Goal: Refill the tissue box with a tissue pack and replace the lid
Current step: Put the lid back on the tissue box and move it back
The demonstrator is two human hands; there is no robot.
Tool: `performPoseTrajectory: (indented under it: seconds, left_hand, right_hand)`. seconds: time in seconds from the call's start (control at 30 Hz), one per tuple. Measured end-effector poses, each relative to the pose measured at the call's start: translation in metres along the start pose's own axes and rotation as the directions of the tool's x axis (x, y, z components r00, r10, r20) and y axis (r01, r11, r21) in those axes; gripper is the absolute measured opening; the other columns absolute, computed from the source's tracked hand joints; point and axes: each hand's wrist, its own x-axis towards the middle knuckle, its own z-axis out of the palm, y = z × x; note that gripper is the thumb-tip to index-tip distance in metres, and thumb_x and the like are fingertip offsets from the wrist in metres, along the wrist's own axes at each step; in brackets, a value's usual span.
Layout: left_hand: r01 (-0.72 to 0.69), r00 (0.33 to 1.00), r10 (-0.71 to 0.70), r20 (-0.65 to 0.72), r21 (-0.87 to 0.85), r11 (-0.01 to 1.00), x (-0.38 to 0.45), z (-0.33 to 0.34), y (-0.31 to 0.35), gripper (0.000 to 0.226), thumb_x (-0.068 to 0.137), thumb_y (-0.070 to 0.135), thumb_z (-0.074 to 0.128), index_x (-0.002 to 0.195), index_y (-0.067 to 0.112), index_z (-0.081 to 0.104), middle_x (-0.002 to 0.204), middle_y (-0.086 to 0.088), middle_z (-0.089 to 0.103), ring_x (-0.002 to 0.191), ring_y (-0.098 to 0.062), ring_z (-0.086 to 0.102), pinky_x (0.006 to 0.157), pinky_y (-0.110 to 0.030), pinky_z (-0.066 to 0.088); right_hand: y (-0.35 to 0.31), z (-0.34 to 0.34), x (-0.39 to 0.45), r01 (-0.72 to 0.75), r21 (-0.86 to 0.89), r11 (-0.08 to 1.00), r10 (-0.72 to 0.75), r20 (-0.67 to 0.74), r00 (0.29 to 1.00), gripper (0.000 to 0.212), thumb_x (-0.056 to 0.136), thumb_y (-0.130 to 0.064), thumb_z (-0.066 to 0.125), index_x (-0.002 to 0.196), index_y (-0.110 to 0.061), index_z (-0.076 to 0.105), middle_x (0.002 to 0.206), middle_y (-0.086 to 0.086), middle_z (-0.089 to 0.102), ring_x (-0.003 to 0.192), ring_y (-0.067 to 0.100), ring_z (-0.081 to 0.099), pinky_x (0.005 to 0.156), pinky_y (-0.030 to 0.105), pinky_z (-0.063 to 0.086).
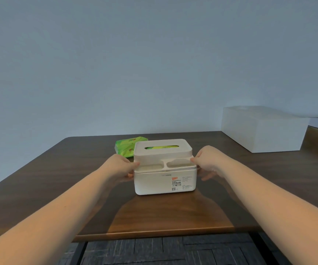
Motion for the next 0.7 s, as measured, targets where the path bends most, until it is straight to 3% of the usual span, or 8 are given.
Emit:
performPoseTrajectory:
  seconds: [0.1, 0.23, 0.3, 0.37, 0.47, 0.53, 0.6, 0.7]
  left_hand:
    - [-0.027, 0.994, 0.05, -0.094, 0.23, 0.973, -0.002, 0.006, -0.001, 0.047, 0.088, 0.025, 0.057, 0.044, 0.009, 0.051, 0.051, -0.011, 0.061, 0.074, -0.037, 0.072, 0.084, -0.048, 0.06]
    - [-0.051, 0.994, 0.08, -0.069, 0.355, 0.934, -0.009, 0.007, 0.004, 0.042, 0.089, 0.024, 0.051, 0.051, 0.007, 0.054, 0.063, -0.015, 0.07, 0.078, -0.035, 0.073, 0.082, -0.045, 0.061]
    - [-0.04, 0.996, 0.067, -0.057, 0.385, 0.922, -0.012, 0.007, 0.009, 0.039, 0.088, 0.021, 0.048, 0.052, 0.008, 0.054, 0.059, -0.012, 0.068, 0.068, -0.03, 0.069, 0.081, -0.04, 0.061]
    - [-0.021, 0.997, 0.047, -0.06, 0.374, 0.927, -0.016, 0.007, 0.012, 0.04, 0.088, 0.022, 0.048, 0.05, 0.009, 0.052, 0.055, -0.009, 0.065, 0.064, -0.028, 0.067, 0.08, -0.037, 0.06]
    - [0.023, 0.997, 0.003, -0.074, 0.34, 0.94, -0.02, 0.008, 0.009, 0.038, 0.087, 0.027, 0.048, 0.055, 0.008, 0.056, 0.066, -0.017, 0.073, 0.07, -0.032, 0.075, 0.08, -0.039, 0.062]
    - [0.031, 0.997, -0.004, -0.079, 0.338, 0.941, -0.022, 0.012, 0.006, 0.038, 0.088, 0.029, 0.045, 0.059, 0.008, 0.057, 0.07, -0.017, 0.076, 0.062, -0.03, 0.074, 0.068, -0.034, 0.063]
    - [-0.019, 0.99, 0.074, -0.123, 0.401, 0.916, -0.019, 0.016, 0.004, 0.043, 0.09, 0.029, 0.043, 0.054, 0.009, 0.054, 0.056, -0.008, 0.069, 0.048, -0.022, 0.063, 0.054, -0.025, 0.052]
    - [-0.069, 0.972, 0.162, -0.172, 0.449, 0.891, -0.014, 0.023, 0.009, 0.04, 0.09, 0.025, 0.042, 0.053, 0.009, 0.049, 0.045, -0.002, 0.057, 0.04, -0.016, 0.054, 0.047, -0.022, 0.04]
  right_hand:
    - [0.001, 0.005, 0.0, 0.0, -0.049, 0.999, 0.0, -0.007, 1.0, 0.028, 0.1, -0.016, 0.045, 0.11, 0.005, 0.061, 0.106, 0.022, 0.07, 0.095, 0.033, 0.071, 0.064, 0.037, 0.059]
    - [-0.001, 0.005, 0.0, -0.021, -0.065, 0.998, 0.022, 0.007, 1.0, 0.023, 0.1, -0.014, 0.044, 0.101, 0.003, 0.059, 0.103, 0.023, 0.071, 0.092, 0.033, 0.072, 0.072, 0.043, 0.062]
    - [-0.005, 0.006, -0.001, -0.047, -0.123, 0.991, 0.049, 0.01, 0.999, 0.019, 0.097, -0.008, 0.046, 0.085, 0.001, 0.057, 0.09, 0.021, 0.072, 0.078, 0.032, 0.073, 0.07, 0.041, 0.062]
    - [-0.009, 0.007, -0.005, -0.077, -0.174, 0.982, 0.079, 0.007, 0.997, 0.019, 0.093, -0.002, 0.047, 0.076, -0.001, 0.056, 0.07, 0.015, 0.066, 0.059, 0.027, 0.068, 0.056, 0.032, 0.059]
    - [-0.004, 0.011, -0.002, -0.125, -0.052, 0.991, 0.128, 0.064, 0.99, 0.017, 0.089, 0.004, 0.043, 0.098, 0.005, 0.059, 0.075, 0.018, 0.065, 0.058, 0.029, 0.069, 0.051, 0.03, 0.057]
    - [0.001, 0.014, 0.003, -0.111, 0.038, 0.993, 0.109, 0.055, 0.993, 0.02, 0.085, 0.01, 0.048, 0.103, 0.005, 0.055, 0.085, 0.02, 0.066, 0.062, 0.03, 0.071, 0.06, 0.032, 0.062]
    - [0.005, 0.016, 0.009, -0.081, 0.128, 0.988, 0.08, 0.01, 0.997, 0.02, 0.085, 0.009, 0.052, 0.104, 0.004, 0.056, 0.093, 0.019, 0.066, 0.072, 0.03, 0.071, 0.073, 0.036, 0.063]
    - [0.01, 0.014, 0.015, -0.022, 0.219, 0.975, 0.034, -0.051, 0.998, 0.017, 0.089, 0.002, 0.051, 0.104, 0.0, 0.058, 0.079, 0.013, 0.057, 0.063, 0.024, 0.061, 0.067, 0.034, 0.063]
